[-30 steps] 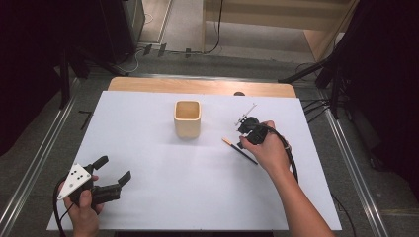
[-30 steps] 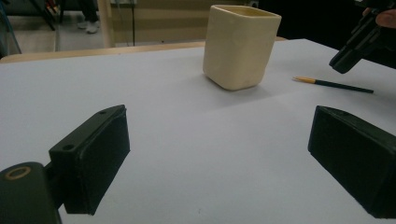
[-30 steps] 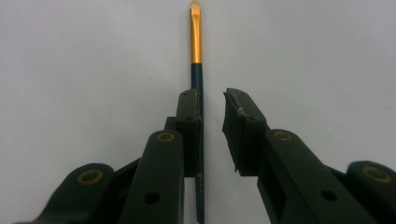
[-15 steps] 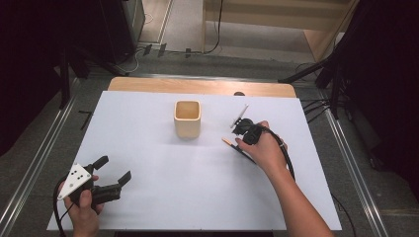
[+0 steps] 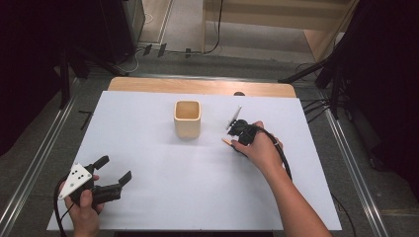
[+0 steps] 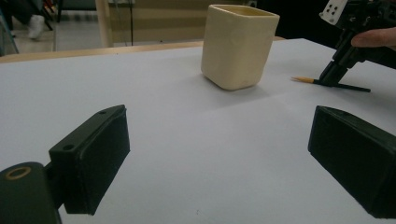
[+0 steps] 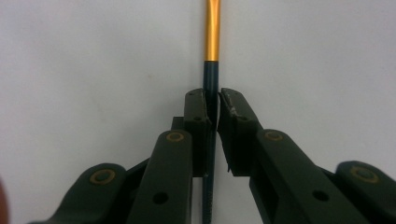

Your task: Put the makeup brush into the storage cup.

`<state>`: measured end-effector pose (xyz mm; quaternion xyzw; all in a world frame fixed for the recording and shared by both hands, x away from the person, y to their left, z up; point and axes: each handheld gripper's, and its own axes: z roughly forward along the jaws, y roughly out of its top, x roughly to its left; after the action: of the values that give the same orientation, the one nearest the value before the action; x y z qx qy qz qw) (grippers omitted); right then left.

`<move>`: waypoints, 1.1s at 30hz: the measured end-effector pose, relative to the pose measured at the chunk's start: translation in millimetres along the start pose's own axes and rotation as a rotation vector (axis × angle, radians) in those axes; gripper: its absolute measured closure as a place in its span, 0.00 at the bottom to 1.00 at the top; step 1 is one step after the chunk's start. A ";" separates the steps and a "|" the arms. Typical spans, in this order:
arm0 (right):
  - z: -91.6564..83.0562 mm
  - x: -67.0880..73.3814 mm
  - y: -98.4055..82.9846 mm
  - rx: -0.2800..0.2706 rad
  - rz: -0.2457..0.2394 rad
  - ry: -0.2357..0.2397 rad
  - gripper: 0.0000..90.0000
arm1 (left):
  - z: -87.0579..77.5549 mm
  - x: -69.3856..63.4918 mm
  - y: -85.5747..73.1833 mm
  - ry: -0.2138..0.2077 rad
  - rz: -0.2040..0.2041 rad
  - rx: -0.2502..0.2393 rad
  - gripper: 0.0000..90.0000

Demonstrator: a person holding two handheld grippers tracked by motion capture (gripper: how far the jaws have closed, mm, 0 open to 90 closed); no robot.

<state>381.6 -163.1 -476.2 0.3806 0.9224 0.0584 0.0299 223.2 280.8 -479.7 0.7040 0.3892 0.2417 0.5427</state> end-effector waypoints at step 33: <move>-47.2 -10.5 -15.8 -0.437 0.147 0.002 0.94 | -0.6 2.0 0.1 0.002 -0.006 -0.003 0.07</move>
<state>373.3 -185.7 -431.4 0.4313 0.8576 0.2592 0.1064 223.9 282.8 -479.6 0.7018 0.3916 0.2415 0.5439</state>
